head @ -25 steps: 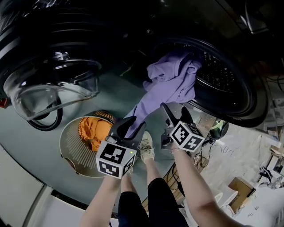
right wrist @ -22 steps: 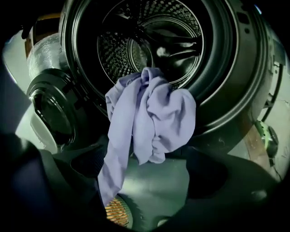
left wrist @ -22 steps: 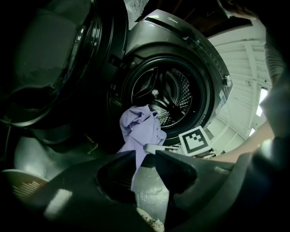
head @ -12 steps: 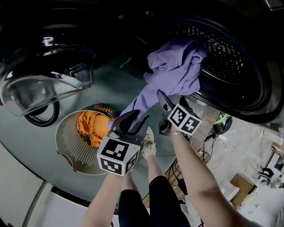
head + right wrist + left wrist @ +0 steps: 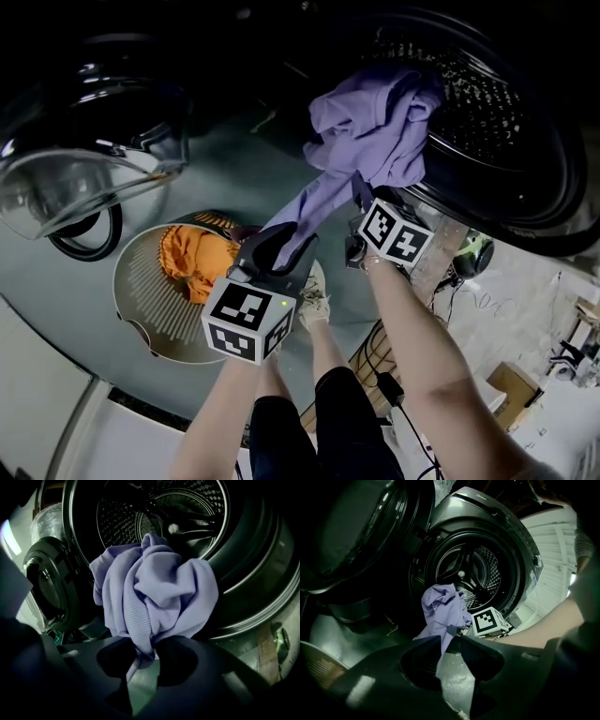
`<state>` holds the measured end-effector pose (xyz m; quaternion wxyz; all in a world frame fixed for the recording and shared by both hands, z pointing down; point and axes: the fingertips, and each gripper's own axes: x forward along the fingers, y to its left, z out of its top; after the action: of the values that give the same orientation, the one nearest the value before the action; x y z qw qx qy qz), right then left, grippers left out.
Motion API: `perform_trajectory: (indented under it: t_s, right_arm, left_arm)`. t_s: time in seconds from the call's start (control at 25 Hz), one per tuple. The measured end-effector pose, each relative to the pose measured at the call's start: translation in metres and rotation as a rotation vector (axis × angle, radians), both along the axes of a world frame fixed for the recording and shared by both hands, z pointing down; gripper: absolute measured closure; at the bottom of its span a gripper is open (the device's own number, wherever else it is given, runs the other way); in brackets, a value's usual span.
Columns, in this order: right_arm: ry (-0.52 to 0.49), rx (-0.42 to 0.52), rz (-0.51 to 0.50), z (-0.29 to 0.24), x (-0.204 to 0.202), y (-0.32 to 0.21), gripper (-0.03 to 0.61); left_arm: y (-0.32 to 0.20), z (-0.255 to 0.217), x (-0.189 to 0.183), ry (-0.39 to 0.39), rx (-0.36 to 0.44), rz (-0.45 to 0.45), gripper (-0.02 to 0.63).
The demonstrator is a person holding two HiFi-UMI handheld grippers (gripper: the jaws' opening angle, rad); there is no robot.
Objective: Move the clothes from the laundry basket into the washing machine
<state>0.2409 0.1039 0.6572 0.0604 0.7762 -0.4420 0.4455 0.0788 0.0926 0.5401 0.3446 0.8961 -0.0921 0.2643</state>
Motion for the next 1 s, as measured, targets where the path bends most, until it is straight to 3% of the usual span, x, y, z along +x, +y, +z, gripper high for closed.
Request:
perform_trajectory:
  t_s: [0.04,0.16,0.52,1.0]
  right_arm:
    - [-0.003,0.011,-0.004,-0.004,0.0,-0.001,0.469]
    - [-0.012,0.078,-0.027,-0.025,-0.005,-0.005,0.505]
    - [0.083,0.282,-0.028,-0.131,0.0,-0.026,0.511]
    - [0.246,0.393,0.04,-0.195,0.081,-0.097,0.512]
  left_arm:
    - [0.0,0.0,-0.001,-0.003,-0.001,0.0,0.495]
    - [0.0,-0.005,-0.002,-0.006,-0.002,-0.003,0.495]
    - [-0.011,-0.022,0.001,-0.025,0.002,0.019,0.495]
    - [-0.028,-0.036,0.01,-0.011,0.002,0.014,0.495]
